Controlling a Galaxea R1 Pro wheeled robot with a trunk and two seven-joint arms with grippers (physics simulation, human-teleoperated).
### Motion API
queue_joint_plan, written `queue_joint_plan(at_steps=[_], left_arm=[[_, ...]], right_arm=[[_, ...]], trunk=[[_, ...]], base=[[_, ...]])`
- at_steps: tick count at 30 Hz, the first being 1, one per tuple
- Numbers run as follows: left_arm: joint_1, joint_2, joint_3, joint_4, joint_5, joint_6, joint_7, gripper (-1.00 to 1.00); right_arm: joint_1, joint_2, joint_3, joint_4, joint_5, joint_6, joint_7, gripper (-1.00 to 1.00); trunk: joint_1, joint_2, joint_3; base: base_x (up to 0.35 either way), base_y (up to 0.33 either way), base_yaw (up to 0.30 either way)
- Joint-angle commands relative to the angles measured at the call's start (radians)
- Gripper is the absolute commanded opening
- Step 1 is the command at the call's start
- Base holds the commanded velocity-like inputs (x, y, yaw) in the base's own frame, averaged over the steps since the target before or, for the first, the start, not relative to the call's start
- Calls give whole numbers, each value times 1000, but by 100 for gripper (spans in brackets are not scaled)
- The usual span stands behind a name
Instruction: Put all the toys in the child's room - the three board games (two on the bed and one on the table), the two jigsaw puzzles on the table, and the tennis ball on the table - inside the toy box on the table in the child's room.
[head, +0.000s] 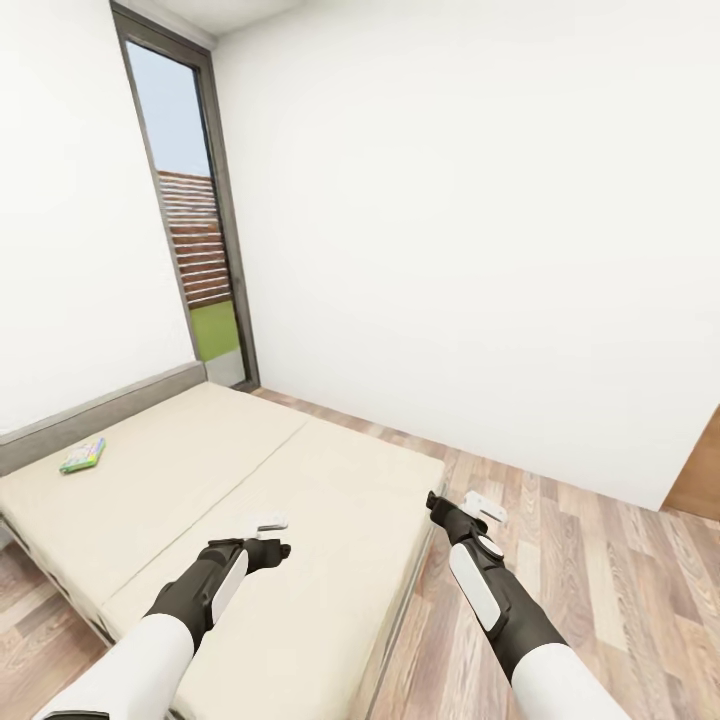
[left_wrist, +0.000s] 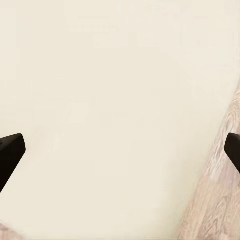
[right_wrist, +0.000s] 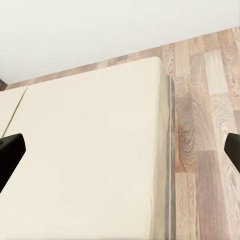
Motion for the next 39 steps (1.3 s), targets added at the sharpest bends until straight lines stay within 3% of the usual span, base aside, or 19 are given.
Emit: queue_joint_plan(at_steps=[1,27,39], left_arm=[[-1,0,-1,-2,9,6,1,100],[-1,0,-1,-2,9,6,1,100],[-1,0,-1,-2,9,6,1,100]], right_arm=[[-1,0,3,-2,-5,4,-7,100],[-1,-2,1,-2,-5,4,-7,100],[-1,-2,1,-2,-5,3,-7,100]], trunk=[[1,-2,-2],[1,-2,15],[1,-2,17]], base=[[-15,25,-60],[-101,72,-190],[-29,30,-42]])
